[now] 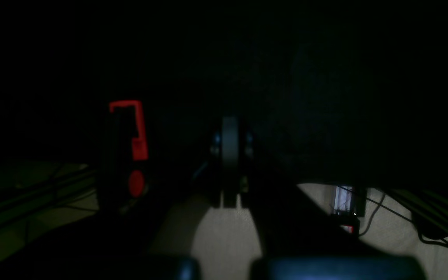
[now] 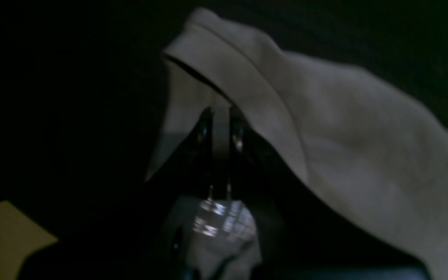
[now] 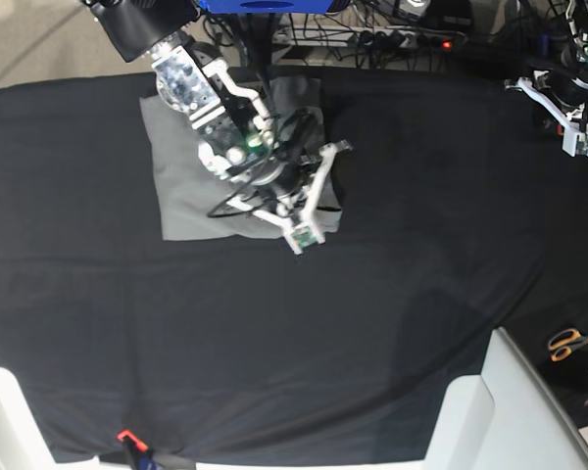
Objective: Fold the T-shirt properly
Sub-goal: 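Lift the right gripper off the bundle and move it aside, then grasp the collar edge of the grey shirt with the left gripper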
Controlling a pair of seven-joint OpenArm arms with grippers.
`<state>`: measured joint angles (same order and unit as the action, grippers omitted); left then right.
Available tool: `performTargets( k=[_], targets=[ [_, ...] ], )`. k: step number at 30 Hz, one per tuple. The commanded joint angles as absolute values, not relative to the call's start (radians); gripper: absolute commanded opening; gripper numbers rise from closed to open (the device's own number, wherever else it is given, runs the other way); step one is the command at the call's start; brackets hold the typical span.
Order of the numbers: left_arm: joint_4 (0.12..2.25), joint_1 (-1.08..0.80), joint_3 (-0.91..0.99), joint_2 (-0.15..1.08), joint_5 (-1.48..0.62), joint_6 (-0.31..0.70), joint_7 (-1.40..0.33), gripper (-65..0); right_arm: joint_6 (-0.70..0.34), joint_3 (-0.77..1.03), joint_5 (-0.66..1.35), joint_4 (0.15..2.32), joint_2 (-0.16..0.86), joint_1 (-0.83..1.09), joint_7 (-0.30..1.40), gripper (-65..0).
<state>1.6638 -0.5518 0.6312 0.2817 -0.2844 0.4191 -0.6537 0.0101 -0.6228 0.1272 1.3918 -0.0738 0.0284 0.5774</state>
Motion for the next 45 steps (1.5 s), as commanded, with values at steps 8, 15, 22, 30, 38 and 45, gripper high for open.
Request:
performTargets(
  k=[8, 15, 22, 30, 38, 45],
  targets=[
    [1.676, -0.556, 0.638, 0.300, -0.288, 0.415, -0.638, -65.0, 0.005, -0.533, 0.130, 1.771, 0.019, 0.142, 0.783, -64.8],
    [1.768, -0.562, 0.516, 0.297, -0.300, 0.415, -0.677, -65.0, 0.007, -0.407, 0.130, 1.796, 0.084, 0.259, 0.710, -64.8],
    [1.848, -0.506, 0.303, 0.300, -0.553, 0.415, -0.872, -65.0, 0.005, -0.191, 0.130, 1.801, 0.107, 0.318, 0.628, -64.8],
    [1.696, -0.407, 0.170, 0.291, -0.791, 0.415, -0.866, -21.9, 0.005, -0.022, 0.130, 1.840, 0.127, 0.358, 0.627, -64.8],
    [1.638, -0.364, 0.104, 0.286, -0.812, 0.449, -0.814, 0.0, 0.004, -0.001, 0.130, 1.845, 0.133, 0.409, 0.627, -64.8],
    [1.446, -0.308, 0.105, 0.216, -0.803, 0.696, -0.800, 0.0, 0.004, -0.002, 0.128, 1.845, 0.133, 0.427, 0.625, -64.8]
  ],
)
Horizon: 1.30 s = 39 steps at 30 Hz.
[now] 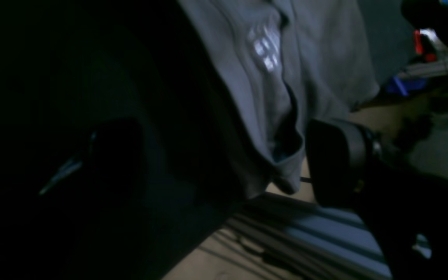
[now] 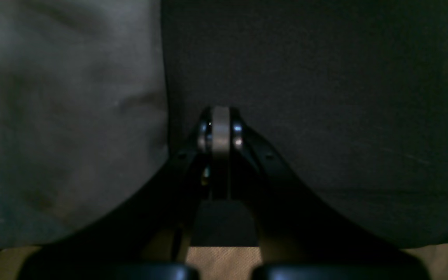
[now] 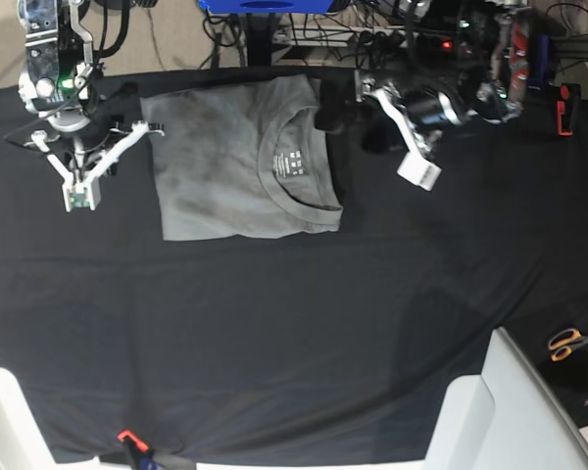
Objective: Fold the T-shirt properly
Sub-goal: 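Grasp the collar edge of the grey shirt with the left gripper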
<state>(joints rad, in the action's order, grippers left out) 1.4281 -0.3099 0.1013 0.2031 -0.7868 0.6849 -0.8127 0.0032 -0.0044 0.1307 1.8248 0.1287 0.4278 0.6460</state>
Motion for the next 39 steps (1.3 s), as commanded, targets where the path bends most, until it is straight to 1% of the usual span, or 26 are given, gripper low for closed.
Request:
performTargets(
  k=[1, 7, 14, 19, 24, 30, 35, 36, 39],
  targets=[
    [1.417, -0.300, 0.105, 0.208, -0.803, 0.698, -0.791, 0.0, 0.004, -0.002, 0.128, 1.845, 0.133, 0.429, 0.625, -64.8],
    [1.323, -0.288, 0.102, 0.183, -0.803, 0.698, -0.713, 0.0, 0.004, -0.002, 0.128, 1.840, 0.145, 0.433, 0.625, -64.8],
    [1.313, -0.265, 0.101, 0.148, -0.794, 0.698, -0.710, 0.0, 0.004, -0.002, 0.128, 1.840, 0.145, 0.433, 0.625, -64.8],
    [1.219, -0.208, 0.058, 0.101, -0.699, 0.698, -0.710, 0.0, 0.004, -0.002, 0.128, 1.840, 0.145, 0.433, 0.625, -64.8],
    [1.130, -0.154, 0.059, 0.050, -0.645, 0.698, -0.710, 0.0, 0.004, 0.002, 0.127, 1.840, 0.145, 0.433, 0.625, -64.8],
    [1.070, -0.102, 0.059, 0.004, -0.605, 0.698, -0.710, 0.0, 0.004, 0.004, 0.125, 1.839, 0.145, 0.433, 0.624, -64.8],
    [1.032, -0.079, 0.061, -0.005, -0.590, 0.698, -0.708, 0.0, 0.004, 0.004, 0.125, 1.839, 0.147, 0.433, 0.624, -64.8],
    [1.030, -0.077, 0.061, -0.005, -0.590, 0.698, -0.708, -4.1, 0.004, 0.004, 0.125, 1.839, 0.151, 0.433, 0.624, -64.8],
    [1.030, -0.077, 0.068, -0.005, -0.593, 0.698, -0.708, -29.1, 0.004, 0.004, 0.130, 1.839, 0.177, 0.433, 0.622, -64.8]
  ],
)
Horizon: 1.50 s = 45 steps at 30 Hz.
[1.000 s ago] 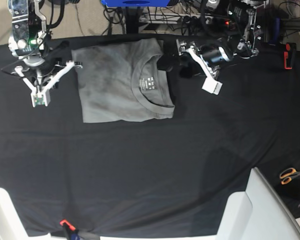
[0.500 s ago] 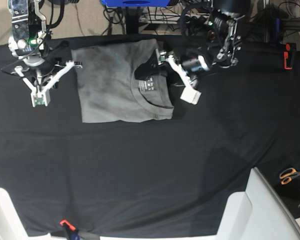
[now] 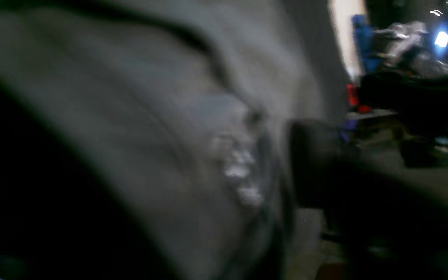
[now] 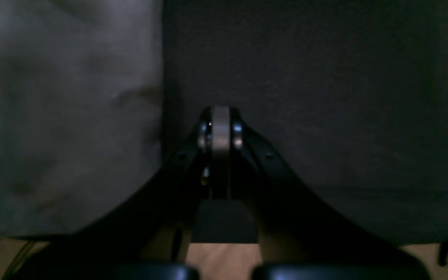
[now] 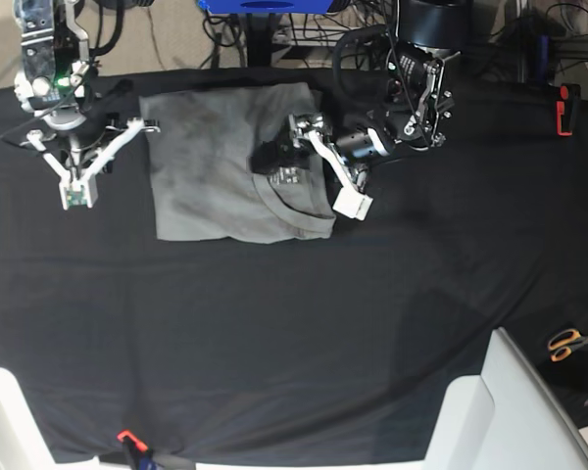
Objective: Fold the T-shirt properly
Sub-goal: 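Grasp the collar edge of the grey shirt with the left gripper, then lift and flip the bundle over with the left gripper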
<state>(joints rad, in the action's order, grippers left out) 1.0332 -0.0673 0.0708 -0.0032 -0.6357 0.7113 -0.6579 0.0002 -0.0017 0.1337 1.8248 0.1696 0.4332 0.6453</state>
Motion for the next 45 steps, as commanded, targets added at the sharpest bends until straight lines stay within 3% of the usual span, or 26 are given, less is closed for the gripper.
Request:
performTargets(
  k=[1, 3, 4, 10, 15, 23, 28, 33, 45],
  targets=[
    [1.030, -0.077, 0.068, -0.005, -0.593, 0.698, -0.708, -38.3, 0.004, 0.004, 0.130, 1.839, 0.179, 0.433, 0.622, -64.8],
    [1.030, -0.077, 0.071, -0.005, -0.595, 0.698, -0.708, -59.7, 0.004, 0.004, 0.128, 1.839, 0.180, 0.433, 0.622, -64.8],
    [1.030, -0.077, 0.071, -0.005, -0.595, 0.698, -0.708, -65.0, 0.004, 0.005, 0.127, 1.839, 0.180, 0.433, 0.622, -64.8],
    [1.044, -0.084, 0.073, -0.007, -0.596, 0.698, -0.713, -65.0, 0.004, 0.005, 0.127, 1.839, 0.180, 0.432, 0.622, -64.8],
    [1.133, -0.113, 0.073, -0.001, -0.598, 0.598, -0.716, -65.0, 0.004, 0.005, 0.125, 1.837, 0.180, 0.429, 0.622, -64.8],
    [1.307, -0.076, 0.045, 0.071, -0.588, 0.538, -0.932, -65.0, 0.004, 0.005, 0.128, 1.837, 0.180, 0.427, 0.621, -64.8],
    [1.311, 0.050, -0.179, 0.182, -0.588, 0.426, -0.984, -65.0, 0.004, 0.005, 0.128, 1.839, 0.179, 0.427, 0.621, -64.8],
    [1.305, 0.217, -0.487, 0.243, -0.588, 0.423, -0.989, -65.0, 0.004, 0.005, 0.130, 1.839, 0.176, 0.427, 0.621, -64.8],
    [1.244, 0.581, -0.992, 0.199, -0.588, 0.424, -1.050, -65.0, 0.004, 0.005, 0.130, 1.839, 0.174, 0.429, 0.621, -64.8]
  ],
)
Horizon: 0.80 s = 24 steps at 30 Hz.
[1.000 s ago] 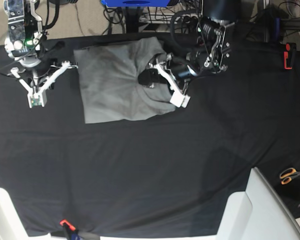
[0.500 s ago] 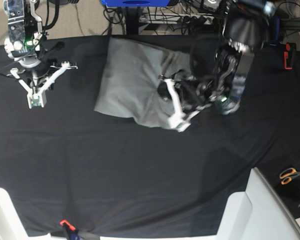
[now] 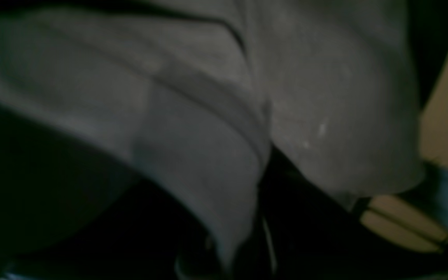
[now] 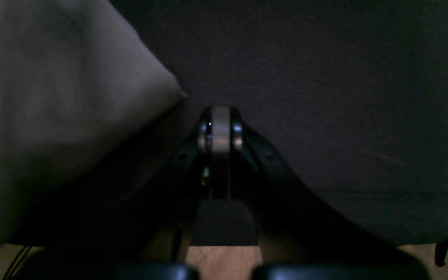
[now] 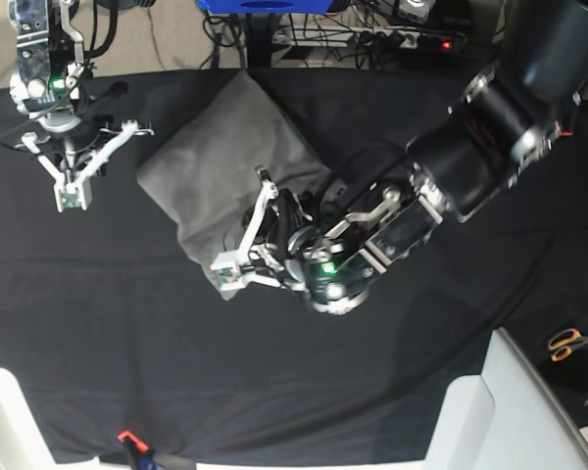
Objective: Fold the T-shirt properly
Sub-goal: 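Lift and flip the bundle over with the left gripper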
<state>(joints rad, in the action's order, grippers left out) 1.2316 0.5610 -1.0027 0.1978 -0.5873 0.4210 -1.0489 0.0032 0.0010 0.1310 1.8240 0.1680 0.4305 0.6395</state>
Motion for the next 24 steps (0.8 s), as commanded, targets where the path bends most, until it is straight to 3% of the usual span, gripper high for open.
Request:
performTargets(
  k=[1, 7, 13, 16, 21, 24],
  targets=[
    [1.230, 0.605, -1.043, 0.197, -0.587, 0.426, -1.050, -65.0, 0.004, 0.005, 0.130, 1.839, 0.173, 0.429, 0.621, -64.8],
    [1.213, 0.743, -1.323, 0.180, -0.587, 0.427, -0.964, -65.0, 0.004, 0.005, 0.130, 1.844, 0.173, 0.429, 0.621, -64.8],
    [1.168, 0.849, -1.484, 0.176, -0.587, 0.427, -0.883, -65.0, 0.008, 0.007, 0.130, 1.844, 0.171, 0.426, 0.621, -64.8],
    [1.119, 0.886, -1.484, 0.165, -0.568, 0.427, -0.814, -65.0, 0.010, 0.007, 0.130, 1.840, 0.153, 0.407, 0.622, -64.8],
    [1.095, 0.878, -1.484, 0.145, -0.352, 0.429, -0.713, -65.0, 0.010, 0.065, 0.125, 1.839, 0.093, 0.389, 0.627, -64.8],
    [1.098, 0.848, -1.484, 0.136, -0.237, 0.522, -0.702, -65.0, 0.010, 0.087, 0.125, 1.839, 0.087, 0.387, 0.627, -64.8]
  ],
)
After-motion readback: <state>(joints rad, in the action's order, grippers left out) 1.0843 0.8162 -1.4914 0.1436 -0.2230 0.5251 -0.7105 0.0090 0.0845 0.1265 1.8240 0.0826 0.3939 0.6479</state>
